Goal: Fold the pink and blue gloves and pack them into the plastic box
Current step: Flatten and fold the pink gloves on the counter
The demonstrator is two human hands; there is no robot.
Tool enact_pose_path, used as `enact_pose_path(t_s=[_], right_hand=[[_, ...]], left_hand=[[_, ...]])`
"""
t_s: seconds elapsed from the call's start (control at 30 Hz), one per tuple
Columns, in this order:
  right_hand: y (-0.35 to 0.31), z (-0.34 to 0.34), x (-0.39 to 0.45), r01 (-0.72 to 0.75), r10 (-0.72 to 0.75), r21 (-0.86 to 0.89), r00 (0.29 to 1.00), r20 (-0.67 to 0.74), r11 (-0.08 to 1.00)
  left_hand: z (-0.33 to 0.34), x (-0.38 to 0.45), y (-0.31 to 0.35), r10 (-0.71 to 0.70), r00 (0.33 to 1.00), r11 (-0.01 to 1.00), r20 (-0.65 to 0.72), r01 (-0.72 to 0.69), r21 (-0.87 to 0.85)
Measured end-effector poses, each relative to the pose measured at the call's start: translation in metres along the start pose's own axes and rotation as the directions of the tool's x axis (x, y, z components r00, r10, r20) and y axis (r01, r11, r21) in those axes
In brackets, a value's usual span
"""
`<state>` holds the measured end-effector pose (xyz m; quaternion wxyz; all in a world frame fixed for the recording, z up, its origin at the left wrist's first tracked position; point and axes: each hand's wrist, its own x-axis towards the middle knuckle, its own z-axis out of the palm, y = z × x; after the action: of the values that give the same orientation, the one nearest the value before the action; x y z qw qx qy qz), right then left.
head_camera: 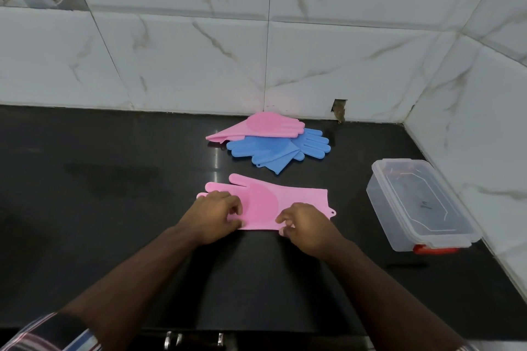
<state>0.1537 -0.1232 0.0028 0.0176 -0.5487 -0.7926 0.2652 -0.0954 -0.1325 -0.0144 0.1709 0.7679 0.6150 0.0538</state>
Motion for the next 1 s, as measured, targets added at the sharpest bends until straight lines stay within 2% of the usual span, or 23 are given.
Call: enact_pose_path(t_s=[0.1, 0.23, 0.33, 0.47, 0.57, 0.73, 1.0], right_hand=[[-0.007, 0.011, 0.001, 0.052, -0.055, -0.100, 0.998, -0.021, 0.994], [-0.006, 0.015, 0.003, 0.046, -0.053, -0.165, 0.998, -0.035, 0.985], [-0.006, 0.011, 0.002, 0.011, -0.009, -0.121, 1.000, 0.017, 0.993], [-0.001, 0.005, -0.011, -0.019, 0.015, 0.024, 0.988, 0.155, 1.000], [-0.002, -0.003, -0.011, -0.076, 0.069, 0.122, 0.996, 0.061, 0.990], [-0.008, -0.006, 0.005, -0.117, 0.128, 0.104, 0.987, -0.102, 0.988], [-0.025, -0.019, 0.041, -0.126, 0.120, -0.011, 0.965, -0.233, 0.992]], left_hand=[[0.003, -0.009, -0.006, 0.036, 0.997, 0.999, 0.072, -0.035, -0.024], [0.000, -0.011, -0.005, 0.073, 0.997, 0.997, 0.022, -0.074, 0.030], [-0.004, -0.015, 0.002, 0.039, 0.996, 0.999, 0.083, -0.037, -0.025], [-0.004, -0.025, 0.008, 0.033, 0.964, 0.990, 0.264, 0.005, -0.144], [-0.008, -0.023, 0.008, 0.038, 0.988, 0.977, 0.148, -0.006, -0.213], [-0.011, -0.001, 0.006, -0.009, 0.992, 0.993, -0.127, -0.006, -0.116], [-0.014, 0.040, 0.030, -0.081, 0.974, 0.996, -0.213, 0.085, 0.009]])
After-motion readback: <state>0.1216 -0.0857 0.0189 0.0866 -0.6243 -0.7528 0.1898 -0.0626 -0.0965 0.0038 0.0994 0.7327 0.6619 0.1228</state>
